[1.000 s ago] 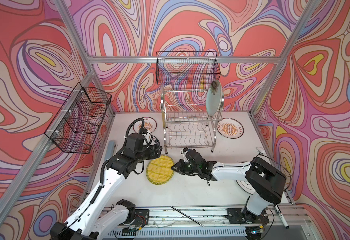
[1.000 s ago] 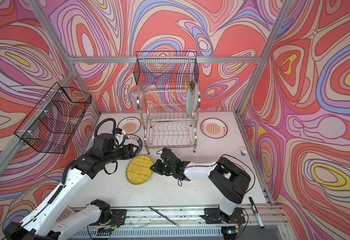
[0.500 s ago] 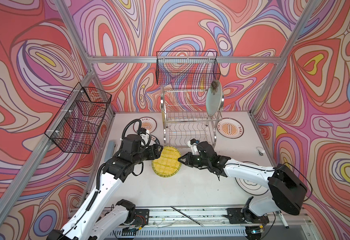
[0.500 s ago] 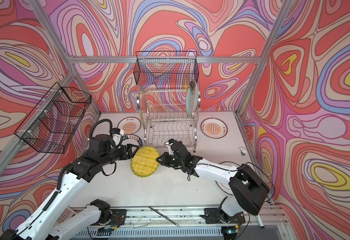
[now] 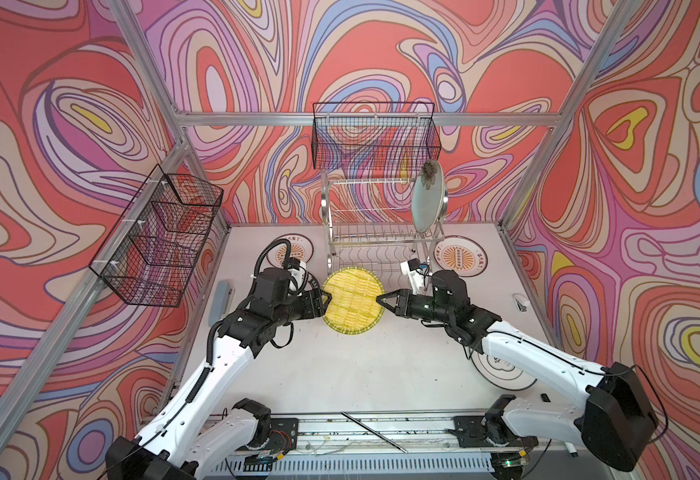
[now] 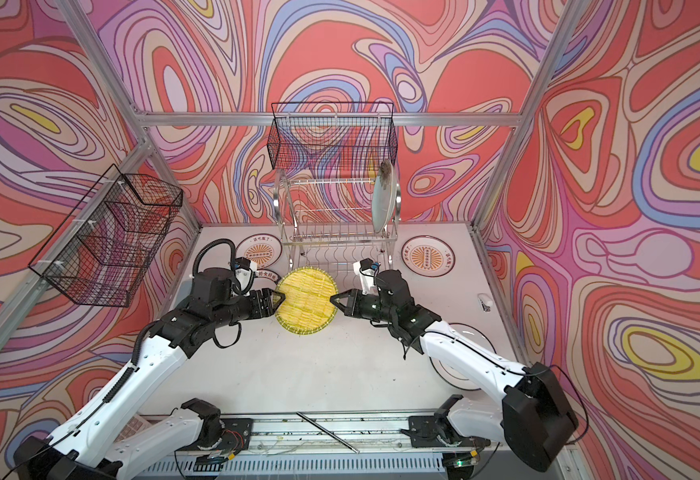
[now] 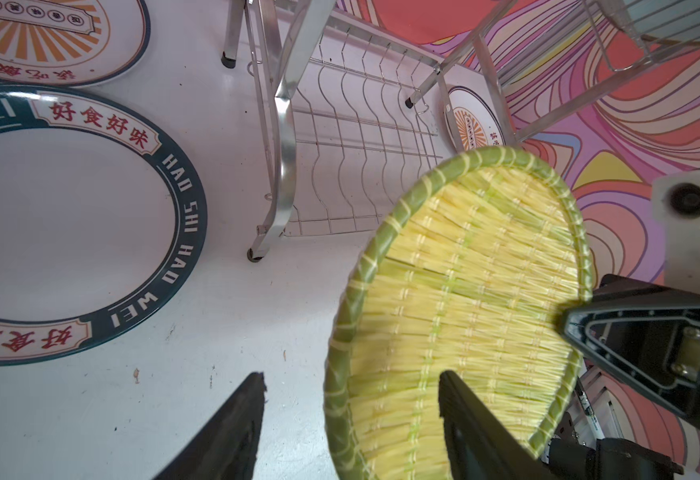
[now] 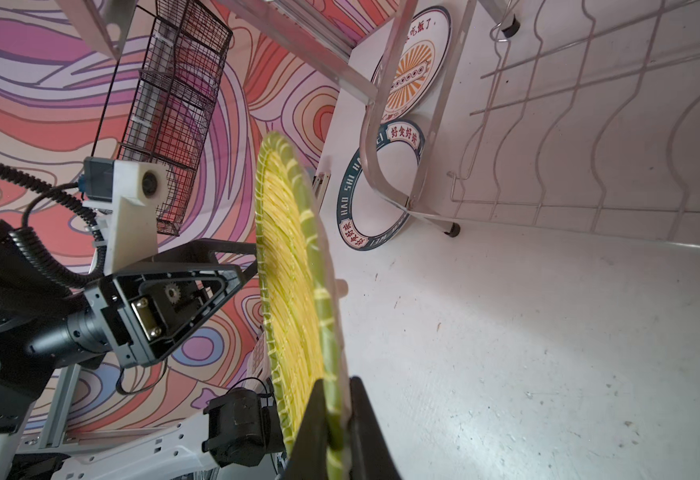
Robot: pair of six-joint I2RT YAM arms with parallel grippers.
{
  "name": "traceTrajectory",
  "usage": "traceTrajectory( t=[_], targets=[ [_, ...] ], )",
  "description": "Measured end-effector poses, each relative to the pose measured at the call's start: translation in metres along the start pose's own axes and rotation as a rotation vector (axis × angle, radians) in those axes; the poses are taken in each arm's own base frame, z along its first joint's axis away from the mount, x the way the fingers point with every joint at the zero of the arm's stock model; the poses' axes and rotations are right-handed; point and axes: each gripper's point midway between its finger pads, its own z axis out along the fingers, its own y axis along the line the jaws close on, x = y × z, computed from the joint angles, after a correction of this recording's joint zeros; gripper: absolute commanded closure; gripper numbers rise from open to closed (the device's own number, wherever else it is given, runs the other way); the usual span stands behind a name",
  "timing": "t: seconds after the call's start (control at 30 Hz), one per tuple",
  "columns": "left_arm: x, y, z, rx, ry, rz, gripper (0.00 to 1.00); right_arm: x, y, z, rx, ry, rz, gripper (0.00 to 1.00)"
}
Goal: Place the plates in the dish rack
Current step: 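Tilt the mat upright with the right gripper while the left gripper grips its opposite rim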
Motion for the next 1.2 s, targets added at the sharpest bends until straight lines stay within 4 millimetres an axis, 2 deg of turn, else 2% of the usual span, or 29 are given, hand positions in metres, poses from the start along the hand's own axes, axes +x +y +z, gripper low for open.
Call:
traceTrajectory(
  t=[0.33,0.83,1.2],
  targets=[
    [0.006,-0.007,0.01,0.065,0.029,0.0,0.34,0.002,-0.007,-0.006,-0.031,-0.008,-0.009,1.0],
    [0.003,-0.037,0.008,0.236,0.027,0.01,0.47,0.003,-0.008,-0.011,-0.128,-0.073,-0.041,1.0],
    [-0.007,-0.05,-0.001,0.297,-0.014,0.029,0.67,-0.008,0.001,-0.016,-0.169,-0.118,-0.057,1.0]
  ],
)
